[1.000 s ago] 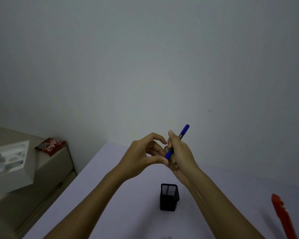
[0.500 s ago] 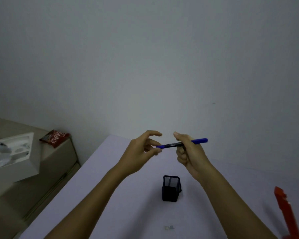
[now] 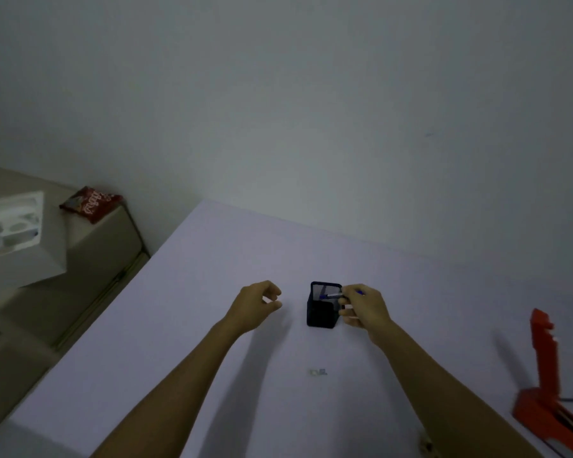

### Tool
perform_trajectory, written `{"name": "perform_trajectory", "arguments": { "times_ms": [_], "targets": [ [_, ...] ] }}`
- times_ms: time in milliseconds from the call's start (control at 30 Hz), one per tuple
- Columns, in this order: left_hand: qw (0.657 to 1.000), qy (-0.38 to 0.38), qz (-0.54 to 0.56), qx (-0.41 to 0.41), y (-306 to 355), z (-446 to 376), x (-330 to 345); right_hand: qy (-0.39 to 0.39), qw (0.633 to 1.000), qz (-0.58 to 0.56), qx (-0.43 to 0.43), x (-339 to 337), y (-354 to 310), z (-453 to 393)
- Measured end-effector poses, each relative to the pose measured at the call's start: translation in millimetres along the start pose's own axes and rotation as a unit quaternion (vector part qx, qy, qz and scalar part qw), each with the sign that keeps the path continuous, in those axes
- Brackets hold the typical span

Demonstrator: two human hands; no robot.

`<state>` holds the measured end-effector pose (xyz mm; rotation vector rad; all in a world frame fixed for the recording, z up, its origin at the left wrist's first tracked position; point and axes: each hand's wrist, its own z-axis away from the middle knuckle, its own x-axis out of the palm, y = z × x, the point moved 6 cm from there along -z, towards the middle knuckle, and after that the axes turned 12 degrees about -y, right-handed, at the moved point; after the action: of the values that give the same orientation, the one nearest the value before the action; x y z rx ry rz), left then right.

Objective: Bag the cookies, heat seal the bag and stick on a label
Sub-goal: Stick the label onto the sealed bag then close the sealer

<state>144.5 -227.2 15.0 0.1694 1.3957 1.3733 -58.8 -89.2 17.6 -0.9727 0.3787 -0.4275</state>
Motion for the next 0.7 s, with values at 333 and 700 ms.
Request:
{"name": "perform_trajectory", "arguments": {
  "times_ms": [333,700],
  "targets": [
    [0.996,-0.061,-0.019,-0.057,-46.9,-12.4,44.5,-0.022,0.999,0.044,0.024,6.8,39.2,-31.4],
    [0.99,-0.106,-0.033,-0.084,-62.4,-26.8,74.7,0.041,0.947,0.307,-0.087,1.1,113.5,3.2]
  ]
}}
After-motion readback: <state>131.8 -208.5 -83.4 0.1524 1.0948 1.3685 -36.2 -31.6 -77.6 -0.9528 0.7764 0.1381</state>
